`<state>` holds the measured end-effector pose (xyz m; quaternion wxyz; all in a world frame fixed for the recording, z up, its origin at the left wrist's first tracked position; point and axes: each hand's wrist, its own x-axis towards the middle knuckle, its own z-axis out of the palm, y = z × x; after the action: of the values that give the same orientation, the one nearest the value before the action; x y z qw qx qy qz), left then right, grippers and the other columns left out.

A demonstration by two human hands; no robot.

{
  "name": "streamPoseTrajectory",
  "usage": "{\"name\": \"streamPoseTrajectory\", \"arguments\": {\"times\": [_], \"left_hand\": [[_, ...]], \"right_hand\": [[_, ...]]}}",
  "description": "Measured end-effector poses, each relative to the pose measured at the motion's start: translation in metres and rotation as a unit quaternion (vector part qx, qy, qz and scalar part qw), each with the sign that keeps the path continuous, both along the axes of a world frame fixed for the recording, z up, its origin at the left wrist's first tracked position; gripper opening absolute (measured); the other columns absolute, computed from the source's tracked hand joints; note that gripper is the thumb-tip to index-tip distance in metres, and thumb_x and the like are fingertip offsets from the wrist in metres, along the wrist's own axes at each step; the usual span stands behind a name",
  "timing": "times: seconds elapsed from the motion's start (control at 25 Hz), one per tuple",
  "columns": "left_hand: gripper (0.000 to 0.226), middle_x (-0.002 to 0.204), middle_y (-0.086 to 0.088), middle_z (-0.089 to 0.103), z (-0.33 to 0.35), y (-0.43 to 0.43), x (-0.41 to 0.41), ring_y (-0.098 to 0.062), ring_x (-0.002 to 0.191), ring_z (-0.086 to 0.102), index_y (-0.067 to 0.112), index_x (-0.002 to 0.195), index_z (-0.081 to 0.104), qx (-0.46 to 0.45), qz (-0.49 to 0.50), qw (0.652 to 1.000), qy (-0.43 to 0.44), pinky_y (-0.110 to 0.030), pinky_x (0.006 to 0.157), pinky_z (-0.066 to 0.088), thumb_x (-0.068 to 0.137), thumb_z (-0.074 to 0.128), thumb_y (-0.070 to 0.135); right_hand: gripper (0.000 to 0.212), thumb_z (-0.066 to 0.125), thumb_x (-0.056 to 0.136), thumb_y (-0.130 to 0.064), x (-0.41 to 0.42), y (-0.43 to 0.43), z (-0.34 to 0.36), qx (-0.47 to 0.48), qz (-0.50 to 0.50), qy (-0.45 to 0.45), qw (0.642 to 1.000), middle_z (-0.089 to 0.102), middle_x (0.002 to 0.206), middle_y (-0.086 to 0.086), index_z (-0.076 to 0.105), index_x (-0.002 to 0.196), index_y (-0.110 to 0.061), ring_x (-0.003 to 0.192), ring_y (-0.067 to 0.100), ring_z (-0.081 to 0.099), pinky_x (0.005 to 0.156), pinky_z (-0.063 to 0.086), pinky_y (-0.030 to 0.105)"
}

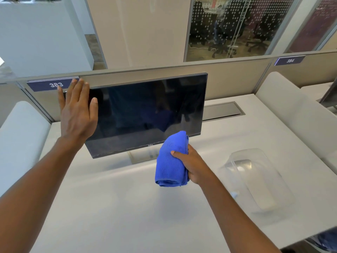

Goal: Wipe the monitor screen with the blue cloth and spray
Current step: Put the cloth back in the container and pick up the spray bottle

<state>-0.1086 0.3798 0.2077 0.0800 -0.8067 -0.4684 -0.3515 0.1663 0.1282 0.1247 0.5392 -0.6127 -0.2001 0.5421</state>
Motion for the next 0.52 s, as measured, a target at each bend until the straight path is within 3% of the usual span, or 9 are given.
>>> {"name": "streamPoseTrajectory", "arguments": {"times": [0.16,0.32,0.52], "left_hand": [[0.066,0.179,-0.009,0.014,-0.023,-0.023,0.019,-0.024,0.168,0.006,0.011,0.169,0.018,-0.007,0.035,0.999,-0.017,-0.039,0.132,-0.015,0.110,0.037,0.034],[0.066,0.181,-0.006,0.007,-0.055,-0.059,0.044,-0.023,0.168,0.002,0.015,0.170,0.016,-0.033,0.038,0.999,0.006,-0.051,0.134,-0.007,0.111,0.034,0.036],[0.061,0.180,-0.009,0.015,-0.107,-0.124,0.083,-0.027,0.168,0.009,0.014,0.169,0.023,-0.121,0.005,0.992,0.024,-0.053,0.134,0.000,0.112,0.028,0.037]], "right_hand": [[0.040,0.065,0.104,-0.020,0.033,-0.014,0.014,0.003,0.043,-0.082,0.996,0.072,0.126,-0.011,0.054,0.141,-0.034,0.114,0.015,0.071,0.088,0.059,0.032],[0.042,0.062,0.106,-0.019,0.079,-0.036,0.024,-0.008,0.084,-0.111,0.990,0.072,0.131,-0.006,0.053,0.146,-0.031,0.118,0.020,0.071,0.097,0.059,0.039],[0.035,0.064,0.105,-0.017,0.136,-0.076,0.025,-0.028,0.102,-0.082,0.991,0.077,0.126,-0.004,0.063,0.136,-0.033,0.109,0.020,0.077,0.080,0.064,0.032]]}}
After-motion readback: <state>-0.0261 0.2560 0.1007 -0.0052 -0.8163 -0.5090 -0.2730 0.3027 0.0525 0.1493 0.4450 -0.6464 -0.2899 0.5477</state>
